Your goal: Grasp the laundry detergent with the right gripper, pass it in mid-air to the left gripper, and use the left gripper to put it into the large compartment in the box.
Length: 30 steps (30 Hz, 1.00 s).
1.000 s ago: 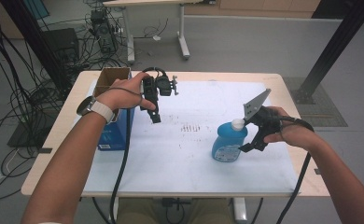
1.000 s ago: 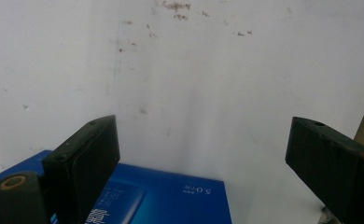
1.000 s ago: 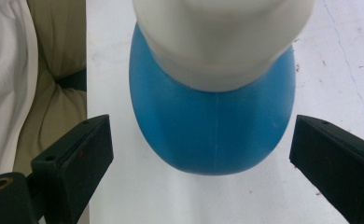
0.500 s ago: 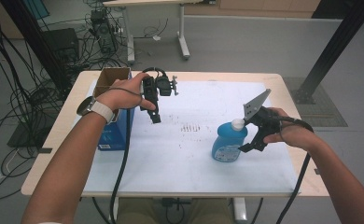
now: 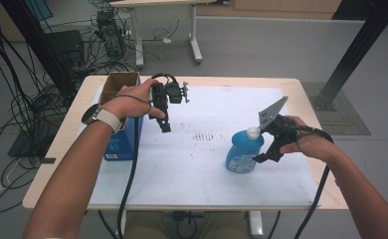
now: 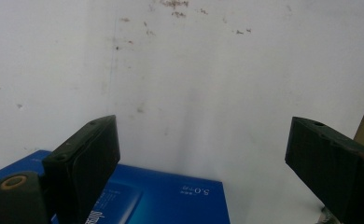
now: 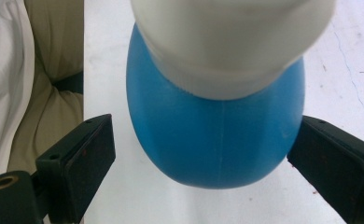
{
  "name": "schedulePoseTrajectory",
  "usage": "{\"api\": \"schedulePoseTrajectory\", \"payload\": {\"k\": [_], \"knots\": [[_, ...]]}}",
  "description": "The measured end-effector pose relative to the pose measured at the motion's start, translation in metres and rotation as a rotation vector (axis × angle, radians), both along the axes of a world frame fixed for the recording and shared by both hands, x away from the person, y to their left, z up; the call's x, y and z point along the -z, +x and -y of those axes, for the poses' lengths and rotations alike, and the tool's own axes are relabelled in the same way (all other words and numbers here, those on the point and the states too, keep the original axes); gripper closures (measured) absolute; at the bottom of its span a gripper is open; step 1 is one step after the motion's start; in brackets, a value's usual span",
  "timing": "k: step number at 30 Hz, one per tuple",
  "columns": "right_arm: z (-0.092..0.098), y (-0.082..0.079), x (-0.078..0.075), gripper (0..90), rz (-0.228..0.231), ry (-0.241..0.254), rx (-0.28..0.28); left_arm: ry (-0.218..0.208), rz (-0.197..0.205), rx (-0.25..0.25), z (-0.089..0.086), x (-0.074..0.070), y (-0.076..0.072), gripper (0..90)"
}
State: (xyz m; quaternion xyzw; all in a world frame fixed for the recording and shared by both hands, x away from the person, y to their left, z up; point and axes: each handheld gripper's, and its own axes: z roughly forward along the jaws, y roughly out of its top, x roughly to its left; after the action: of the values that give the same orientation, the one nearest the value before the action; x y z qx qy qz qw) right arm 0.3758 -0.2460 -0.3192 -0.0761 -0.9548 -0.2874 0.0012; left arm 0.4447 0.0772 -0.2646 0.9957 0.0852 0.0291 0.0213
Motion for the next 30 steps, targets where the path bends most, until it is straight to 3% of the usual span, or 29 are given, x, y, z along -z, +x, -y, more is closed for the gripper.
{"api": "schedulePoseTrajectory", "payload": {"k": [30], "knots": [[0.005,-0.001,0.019,11.4,-0.002,0.065,0.030,0.002,-0.005,0.003,0.002,0.003,0.000,10.4]]}}
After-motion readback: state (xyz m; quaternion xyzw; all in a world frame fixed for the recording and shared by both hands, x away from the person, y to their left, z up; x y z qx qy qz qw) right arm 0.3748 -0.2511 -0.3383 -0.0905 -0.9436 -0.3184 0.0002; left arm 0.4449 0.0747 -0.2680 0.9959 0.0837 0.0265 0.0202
